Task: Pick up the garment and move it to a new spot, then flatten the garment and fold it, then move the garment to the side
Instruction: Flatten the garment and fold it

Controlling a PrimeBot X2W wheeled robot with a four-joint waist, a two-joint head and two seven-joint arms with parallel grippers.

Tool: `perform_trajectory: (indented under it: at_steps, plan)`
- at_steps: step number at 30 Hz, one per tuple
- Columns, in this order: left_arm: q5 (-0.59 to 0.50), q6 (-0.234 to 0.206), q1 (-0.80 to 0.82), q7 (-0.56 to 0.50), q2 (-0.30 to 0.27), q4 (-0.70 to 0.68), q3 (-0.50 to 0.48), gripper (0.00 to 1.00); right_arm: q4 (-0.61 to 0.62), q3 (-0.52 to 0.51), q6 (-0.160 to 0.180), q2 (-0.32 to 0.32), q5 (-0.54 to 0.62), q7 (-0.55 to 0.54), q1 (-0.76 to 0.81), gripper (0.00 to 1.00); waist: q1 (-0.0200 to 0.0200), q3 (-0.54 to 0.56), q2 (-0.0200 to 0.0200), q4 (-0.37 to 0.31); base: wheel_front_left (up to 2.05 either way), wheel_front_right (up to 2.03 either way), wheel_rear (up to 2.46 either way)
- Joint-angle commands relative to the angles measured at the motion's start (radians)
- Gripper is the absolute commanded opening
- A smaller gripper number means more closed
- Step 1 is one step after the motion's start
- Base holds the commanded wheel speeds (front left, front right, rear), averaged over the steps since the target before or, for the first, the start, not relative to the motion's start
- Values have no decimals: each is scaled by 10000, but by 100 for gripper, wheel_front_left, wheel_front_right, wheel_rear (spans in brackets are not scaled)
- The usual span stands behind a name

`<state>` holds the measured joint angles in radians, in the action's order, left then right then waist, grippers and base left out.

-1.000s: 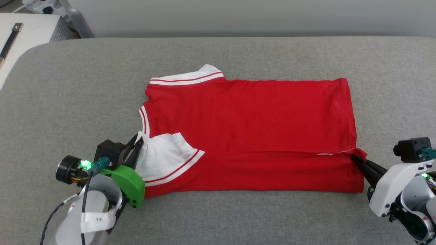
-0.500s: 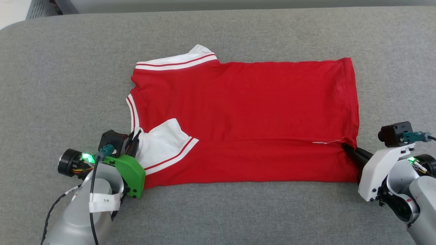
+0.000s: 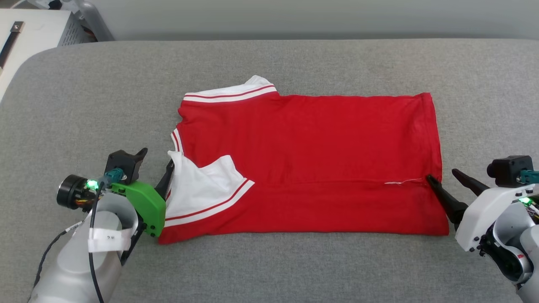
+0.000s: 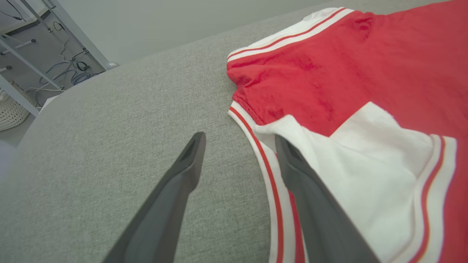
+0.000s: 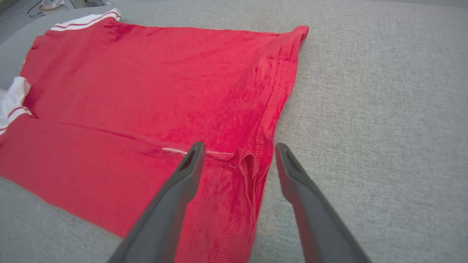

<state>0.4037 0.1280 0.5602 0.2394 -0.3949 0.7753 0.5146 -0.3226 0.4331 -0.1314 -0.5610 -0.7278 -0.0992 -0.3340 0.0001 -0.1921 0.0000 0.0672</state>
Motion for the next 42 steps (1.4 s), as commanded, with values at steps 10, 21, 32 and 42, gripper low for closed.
perform_trajectory:
  at_steps: [10, 21, 32, 42]
  plan:
    - [2533, 26, 1203, -3488, -1579, -2358, 2032, 100, 623, -577, 7, 156, 367, -162, 706, 100, -1, 692, 0, 172, 0, 0, 0]
    - [5477, 26, 1374, -8528, -3058, -4214, 3772, 100, 1082, -1007, 7, 399, 623, -501, 1008, 100, -1, 749, 0, -61, 0, 0, 0]
    - [5917, 26, 682, -9153, -3368, -3900, 4559, 100, 1289, -1150, 7, 658, 777, -638, 852, 100, -1, 247, 0, -470, 0, 0, 0]
    - [6022, 14, 461, -8398, -2666, -2274, 4691, 100, 1285, -996, 7, 769, 824, -700, 570, 100, -1, -202, 0, -670, 0, 0, 0]
